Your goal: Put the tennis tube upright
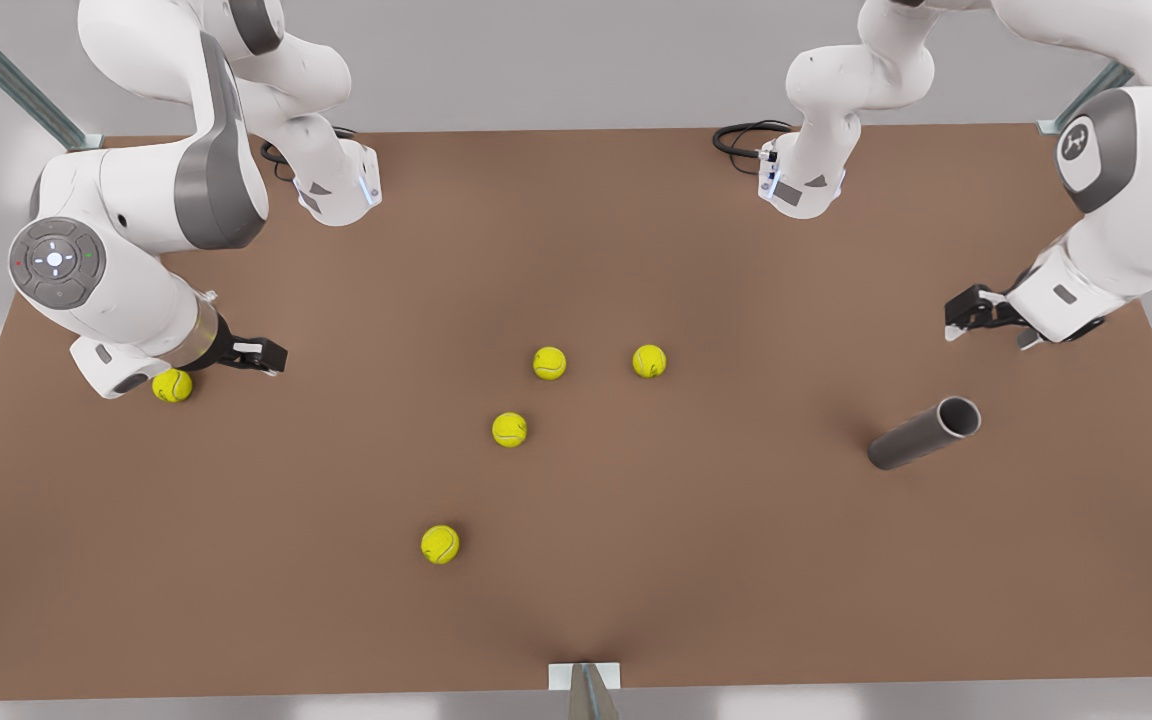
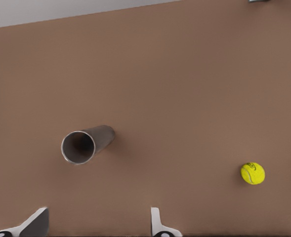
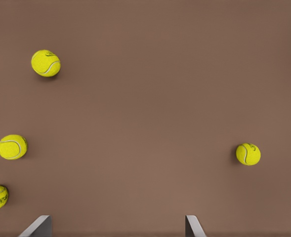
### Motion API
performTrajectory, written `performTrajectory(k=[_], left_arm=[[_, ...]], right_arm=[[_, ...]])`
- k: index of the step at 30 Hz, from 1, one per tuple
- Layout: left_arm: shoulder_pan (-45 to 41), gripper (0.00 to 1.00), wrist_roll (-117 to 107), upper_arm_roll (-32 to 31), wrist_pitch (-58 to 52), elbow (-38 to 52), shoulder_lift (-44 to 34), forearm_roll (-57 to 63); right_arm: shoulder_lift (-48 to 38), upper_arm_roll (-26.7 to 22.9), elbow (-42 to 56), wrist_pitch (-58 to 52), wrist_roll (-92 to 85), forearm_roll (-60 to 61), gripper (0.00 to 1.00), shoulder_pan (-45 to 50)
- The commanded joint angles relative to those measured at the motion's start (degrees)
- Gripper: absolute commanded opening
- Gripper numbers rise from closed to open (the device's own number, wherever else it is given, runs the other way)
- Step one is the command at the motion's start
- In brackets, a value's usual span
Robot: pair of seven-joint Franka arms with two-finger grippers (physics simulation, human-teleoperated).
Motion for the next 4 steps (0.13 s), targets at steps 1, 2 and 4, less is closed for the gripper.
performTrajectory(k=[1,2,4], left_arm=[[0.2,1.0,-14.1,0.0,-4.2,-0.1,-0.2,0.3],[0.1,1.0,-14.2,0.0,-4.2,-0.1,-0.2,0.4],[0.1,1.0,-14.3,0.0,-4.3,-0.1,-0.2,0.3]], right_arm=[[-0.1,0.0,0.0,-0.1,-0.2,0.0,1.0,0.0],[-0.1,0.0,0.0,-0.1,-0.2,0.0,1.0,0.0],[-0.1,0.0,0.0,-0.1,-0.2,0.0,1.0,0.0]])
